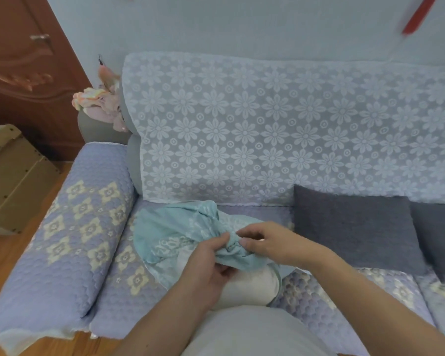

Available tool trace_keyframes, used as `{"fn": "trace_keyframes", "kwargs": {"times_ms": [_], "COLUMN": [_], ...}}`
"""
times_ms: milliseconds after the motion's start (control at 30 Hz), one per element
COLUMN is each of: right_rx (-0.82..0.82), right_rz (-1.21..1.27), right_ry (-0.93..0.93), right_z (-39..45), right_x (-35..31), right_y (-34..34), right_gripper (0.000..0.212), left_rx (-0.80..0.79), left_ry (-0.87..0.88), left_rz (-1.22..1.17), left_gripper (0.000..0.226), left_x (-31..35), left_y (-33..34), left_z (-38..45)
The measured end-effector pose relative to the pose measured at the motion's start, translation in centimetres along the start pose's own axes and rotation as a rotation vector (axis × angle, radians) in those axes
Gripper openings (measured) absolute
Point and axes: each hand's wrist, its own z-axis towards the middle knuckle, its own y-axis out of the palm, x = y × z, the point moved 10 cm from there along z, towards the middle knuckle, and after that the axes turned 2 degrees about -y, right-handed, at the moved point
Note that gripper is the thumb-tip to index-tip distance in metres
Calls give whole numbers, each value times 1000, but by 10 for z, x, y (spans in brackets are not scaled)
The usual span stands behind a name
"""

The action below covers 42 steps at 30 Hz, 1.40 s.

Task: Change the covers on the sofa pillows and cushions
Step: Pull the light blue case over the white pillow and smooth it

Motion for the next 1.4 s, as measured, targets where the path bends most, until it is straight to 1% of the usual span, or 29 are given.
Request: {"fn": "trace_keyframes", "kwargs": {"times_ms": [33,100,167,200,267,300,400,500,533,567,633,667,733,833,867,933,1000,1033,1067,1133,1200,1233,1267,1300,1367,1400], "right_rx": [-76,-98,-25,27,141,191,341,475,503,540,582,576,562,668,711,838,1011,1087,1127,1150,1117,1077,1005,943,889,874], "right_rz": [-17,-195,-355,-351,-155,1,438,884,1064,1192,1326,1371,1451,1474,1461,1310,1169,1122,1159,1267,1345,1365,1392,1407,1459,1484], "right_ry": [-7,-83,-130,-143,-129,-83,102,250,299,344,344,324,269,178,138,85,43,50,27,-20,-68,-85,-80,-59,45,123], "right_z": [0,5,12,15,19,21,21,17,17,16,17,18,16,11,11,6,-13,-24,-33,-36,-29,-20,-12,-5,2,0], "right_x": [-3,-9,-13,-13,-5,3,23,26,27,27,20,13,-5,-22,-26,-29,-26,-21,-17,-4,-5,-5,-5,-2,33,55], "right_y": [6,8,8,8,0,-5,-17,-24,-24,-26,-39,-46,-63,-101,-116,-152,-194,-213,-228,-249,-247,-241,-227,-213,-179,-159], "right_gripper": [28,6,15,17,18,18,7,18,22,27,33,31,27,24,25,33,38,39,40,38,34,32,29,27,27,28], "left_rx": [-6,-16,-38,-56,-106,-140,-232,-300,-323,-345,-369,-353,-281,-164,-134,-107,-73,-51,-43,-112,-265,-307,-299,-250,-88,-36], "left_ry": [-3,-15,-12,-4,33,66,205,330,343,328,285,284,349,444,453,445,433,428,414,354,258,254,317,443,760,857], "left_rz": [-13,-39,-56,-56,-59,-64,-66,-120,-159,-205,-239,-191,36,358,423,468,405,353,328,268,103,37,17,70,357,549], "left_gripper": [35,38,39,41,46,46,48,50,50,50,49,46,37,26,22,14,9,9,10,13,14,13,10,7,17,21], "left_x": [-1,-5,-7,-6,1,6,22,36,39,40,42,45,56,79,88,113,149,168,182,186,161,147,140,139,143,140], "left_y": [-1,-2,-4,-5,-3,0,14,32,37,43,51,53,55,64,65,63,48,36,27,27,51,64,71,73,69,69], "left_z": [-1,-4,-6,-6,-6,-7,-10,-15,-18,-20,-22,-21,-18,-16,-17,-22,-27,-29,-32,-29,-19,-12,1,12,30,38]}}
